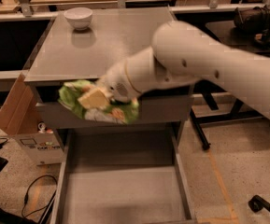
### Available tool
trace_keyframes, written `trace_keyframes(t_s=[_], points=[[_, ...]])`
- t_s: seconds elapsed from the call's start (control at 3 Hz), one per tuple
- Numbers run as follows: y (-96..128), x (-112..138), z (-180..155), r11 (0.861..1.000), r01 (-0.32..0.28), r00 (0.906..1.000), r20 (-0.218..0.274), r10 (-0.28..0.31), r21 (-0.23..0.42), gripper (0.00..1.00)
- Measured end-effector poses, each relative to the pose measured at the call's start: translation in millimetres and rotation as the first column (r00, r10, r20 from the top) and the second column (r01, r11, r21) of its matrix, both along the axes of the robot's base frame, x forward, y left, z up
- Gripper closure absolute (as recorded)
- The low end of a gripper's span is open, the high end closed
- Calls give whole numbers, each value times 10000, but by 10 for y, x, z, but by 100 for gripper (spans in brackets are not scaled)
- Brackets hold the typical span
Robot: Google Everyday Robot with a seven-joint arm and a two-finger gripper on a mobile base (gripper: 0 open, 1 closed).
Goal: Place green rice chip bag into middle drawer
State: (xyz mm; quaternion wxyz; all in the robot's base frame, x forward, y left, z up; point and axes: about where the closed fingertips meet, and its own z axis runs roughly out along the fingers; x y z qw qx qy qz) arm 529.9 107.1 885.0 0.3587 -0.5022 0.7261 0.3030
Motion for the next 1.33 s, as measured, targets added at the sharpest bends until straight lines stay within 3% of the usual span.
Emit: trace_keyframes(t_s=[0.33,0.67,1.0,1.33], points=[[-102,-336,-851,9955,285,9944,-1043,-190,907,100],[-266,-598,-1835,9794,1199,9787,-1852,-890,1627,100],[-562,-707,-2714,9546,2423,9543,-2198,-2024,1733,100],[-810,-611,-3301,9152,3731,9144,-2273,-3350,1522,100]])
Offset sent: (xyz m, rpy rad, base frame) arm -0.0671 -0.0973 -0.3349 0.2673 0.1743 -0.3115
